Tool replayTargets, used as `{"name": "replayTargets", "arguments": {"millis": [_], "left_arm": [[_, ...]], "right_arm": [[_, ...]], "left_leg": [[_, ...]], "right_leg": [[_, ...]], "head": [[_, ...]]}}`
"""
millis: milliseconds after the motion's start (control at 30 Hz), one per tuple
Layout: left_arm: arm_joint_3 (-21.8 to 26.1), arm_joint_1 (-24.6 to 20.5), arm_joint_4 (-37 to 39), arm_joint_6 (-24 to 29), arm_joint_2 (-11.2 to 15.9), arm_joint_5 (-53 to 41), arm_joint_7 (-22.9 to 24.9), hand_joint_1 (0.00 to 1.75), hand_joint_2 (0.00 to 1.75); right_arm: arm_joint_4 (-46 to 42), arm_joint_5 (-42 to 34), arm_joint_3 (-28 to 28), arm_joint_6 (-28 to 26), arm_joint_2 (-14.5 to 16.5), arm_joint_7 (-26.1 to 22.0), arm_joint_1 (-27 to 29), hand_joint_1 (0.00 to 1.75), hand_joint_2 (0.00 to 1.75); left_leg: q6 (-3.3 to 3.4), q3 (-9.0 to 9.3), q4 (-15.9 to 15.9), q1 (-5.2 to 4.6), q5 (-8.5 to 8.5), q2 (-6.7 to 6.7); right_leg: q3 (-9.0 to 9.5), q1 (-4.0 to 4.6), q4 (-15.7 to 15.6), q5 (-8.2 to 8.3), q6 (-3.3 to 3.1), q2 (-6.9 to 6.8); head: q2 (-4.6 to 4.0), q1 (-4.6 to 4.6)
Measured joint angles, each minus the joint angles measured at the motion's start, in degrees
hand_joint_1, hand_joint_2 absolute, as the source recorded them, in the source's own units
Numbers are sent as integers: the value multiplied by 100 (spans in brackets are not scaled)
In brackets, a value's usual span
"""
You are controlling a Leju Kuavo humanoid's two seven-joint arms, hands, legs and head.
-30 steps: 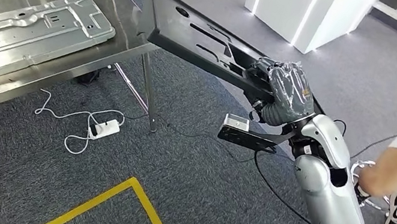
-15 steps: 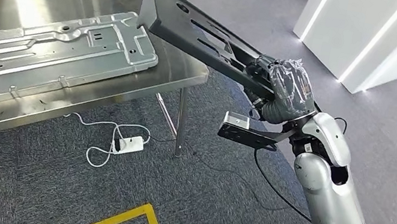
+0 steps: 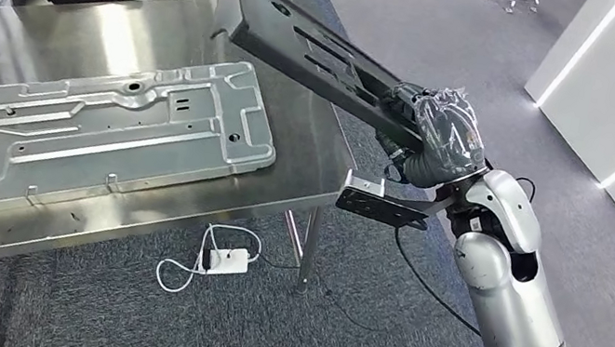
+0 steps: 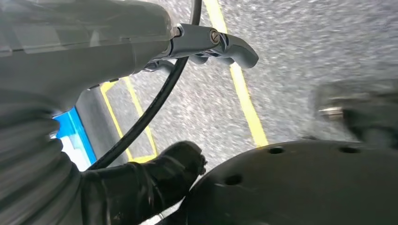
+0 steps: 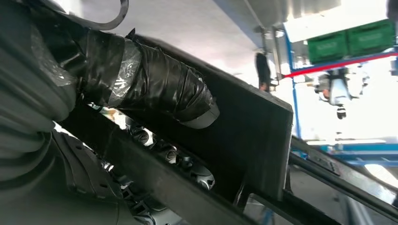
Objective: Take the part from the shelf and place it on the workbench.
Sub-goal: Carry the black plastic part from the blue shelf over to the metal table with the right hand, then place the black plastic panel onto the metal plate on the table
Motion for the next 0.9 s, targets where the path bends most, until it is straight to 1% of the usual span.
{"name": "replayTargets", "arguments": {"millis": [33, 67, 100, 133, 167, 200, 233, 267, 300, 333, 367, 400, 433, 467, 500, 533, 567, 600, 633, 667, 700, 733, 767, 800, 833, 867, 900], "left_arm": [[1, 20, 0, -1, 0, -1, 0, 0, 175], [1, 33, 0, -2, 0, -1, 1, 0, 175], [2, 34, 0, -2, -1, 0, 0, 0, 175], [2, 20, 0, -4, -3, 4, 1, 0, 175], [2, 0, 0, -7, -7, 12, 1, 0, 175], [4, -25, 0, -13, -11, 22, 1, 0, 175], [7, -53, 0, -19, -13, 32, 1, 0, 175], [12, -79, 0, -25, -14, 38, 1, 0, 175], [21, -103, 0, -31, -12, 40, 1, 0, 175], [32, -121, 0, -34, -10, 42, 1, 0, 175], [45, -127, 0, -40, -9, 43, 0, 0, 175], [58, -125, 0, -50, -9, 45, -1, 0, 175], [69, -119, 0, -62, -9, 46, -3, 0, 175], [77, -111, 0, -73, -9, 47, -5, 0, 175], [84, -101, 0, -81, -10, 48, -9, 0, 175], [88, -95, -1, -88, -20, 49, -14, 0, 175], [91, -96, -1, -92, -30, 62, -22, 0, 175], [97, -109, -2, -98, -44, 90, -30, 0, 175], [107, -133, -2, -102, -66, 134, -27, 0, 175], [120, -169, -2, -103, -81, 190, -11, 0, 175], [135, -214, -1, -101, -97, 240, 24, 0, 175], [149, -259, 1, -95, -113, 287, 65, 0, 175], [161, -308, 3, -90, -121, 323, 101, 0, 175], [169, -355, 4, -86, -126, 356, 125, 0, 175], [175, -393, 5, -85, -126, 386, 136, 0, 175], [180, -426, 7, -85, -120, 412, 139, 0, 175], [181, -445, 9, -86, -110, 437, 139, 0, 175]], "right_arm": [[15, -1, 2, 1, 2, 1, 13, 175, 175], [29, -1, 3, 2, 3, 1, 26, 175, 175], [38, -1, 3, 4, 3, 4, 27, 175, 175], [38, -1, 3, 6, 5, 6, 4, 175, 175], [26, -1, 2, 7, 10, 8, -40, 175, 175], [10, -1, 0, 8, 16, 9, -97, 175, 175], [-5, -2, -2, 8, 24, 5, -148, 175, 175], [-15, -3, -3, 8, 29, 3, -176, 175, 175], [-14, -4, -4, 8, 30, 0, -181, 175, 175], [-4, -5, -2, 9, 29, -2, -170, 175, 175], [10, -6, 1, 10, 28, -2, -153, 175, 175], [25, -4, 6, 11, 28, 1, -139, 175, 175], [38, -2, 10, 12, 27, 4, -132, 175, 175], [52, 1, 13, 13, 27, 8, -130, 175, 175], [64, 4, 15, 15, 27, 10, -131, 175, 175], [77, -1, 16, 26, 25, 10, -134, 175, 175], [89, -11, 21, 62, 23, 15, -151, 175, 175], [98, -22, 28, 120, 22, 33, -185, 175, 175], [107, -35, 47, 209, 32, 81, -246, 175, 175], [118, -43, 79, 313, 56, 159, -330, 175, 175], [136, -50, 119, 402, 94, 251, -417, 175, 175], [164, -60, 170, 472, 140, 339, -501, 175, 175], [203, -76, 226, 512, 180, 401, -576, 175, 175], [253, -101, 282, 530, 209, 433, -644, 175, 175], [307, -130, 344, 541, 225, 452, -701, 175, 175], [363, -164, 406, 559, 231, 469, -753, 175, 175], [421, -198, 469, 592, 233, 492, -796, 175, 175]], "left_leg": [[51, -35, -393, -36, 610, 128], [97, -36, -650, -68, 1142, 240], [134, -22, -772, -90, 1511, 317], [149, 2, -756, -111, 1589, 296], [171, 53, -672, -99, 1481, 222], [191, 105, -652, -84, 1398, 132], [218, 173, -673, -71, 1333, 40], [246, 254, -724, -47, 1292, -44], [266, 325, -773, -40, 1260, -127], [283, 381, -810, -40, 1232, -201], [288, 419, -828, -44, 1202, -280], [288, 446, -825, -47, 1168, -359], [284, 475, -814, -52, 1132, -434], [278, 520, -804, -61, 1095, -512], [271, 569, -801, -67, 1061, -574], [257, 621, -799, -73, 1029, -625], [231, 652, -800, -69, 1002, -669], [195, 660, -807, -57, 986, -695], [144, 660, -820, -43, 974, -720], [89, 656, -850, -40, 973, -737], [51, 659, -868, -43, 978, -715], [10, 650, -840, -55, 950, -641], [-30, 592, -708, -62, 865, -537], [-74, 471, -446, -48, 719, -417], [-134, 295, -93, -24, 532, -317], [-192, 102, 279, 14, 374, -265], [-247, -44, 543, 53, 302, -238]], "right_leg": [[174, 22, -28, -129, 23, -58], [329, 51, -57, -256, 56, -114], [467, 63, -86, -372, 93, -154], [609, 77, -122, -471, 139, -203], [747, 75, -192, -558, 184, -264], [863, 59, -222, -637, 216, -235], [895, 59, -140, -734, 237, -133], [809, 51, 100, -862, 244, 31], [575, 45, 516, -1007, 242, 228], [228, 47, 1016, -1143, 240, 358], [-138, 47, 1455, -1211, 240, 419], [-460, 48, 1726, -1161, 236, 443], [-684, 51, 1761, -969, 224, 452], [-790, 61, 1552, -641, 198, 465], [-816, 80, 1204, -260, 150, 490], [-805, 107, 874, 38, 83, 523], [-774, 137, 587, 232, 13, 552], [-762, 166, 434, 294, -53, 569], [-759, 187, 376, 275, -107, 574], [-747, 190, 303, 281, -152, 571], [-712, 165, 238, 320, -177, 560], [-659, 128, 149, 374, -196, 552], [-600, 85, 58, 434, -202, 533], [-546, 48, -7, 480, -193, 503], [-524, 30, -33, 489, -188, 475], [-514, 12, -35, 483, -170, 438], [-503, -9, -27, 465, -145, 409]], "head": [[0, 0], [0, 4], [0, 7], [0, 6], [0, 7], [0, 8], [0, 10], [0, 15], [0, 19], [0, 20], [0, 22], [0, 21], [0, 21], [0, 20], [0, 20], [0, 14], [0, 14], [0, 14], [0, 15], [0, 23], [0, 26], [0, 22], [0, 14], [0, 5], [0, -5], [0, -8], [0, -8]]}}
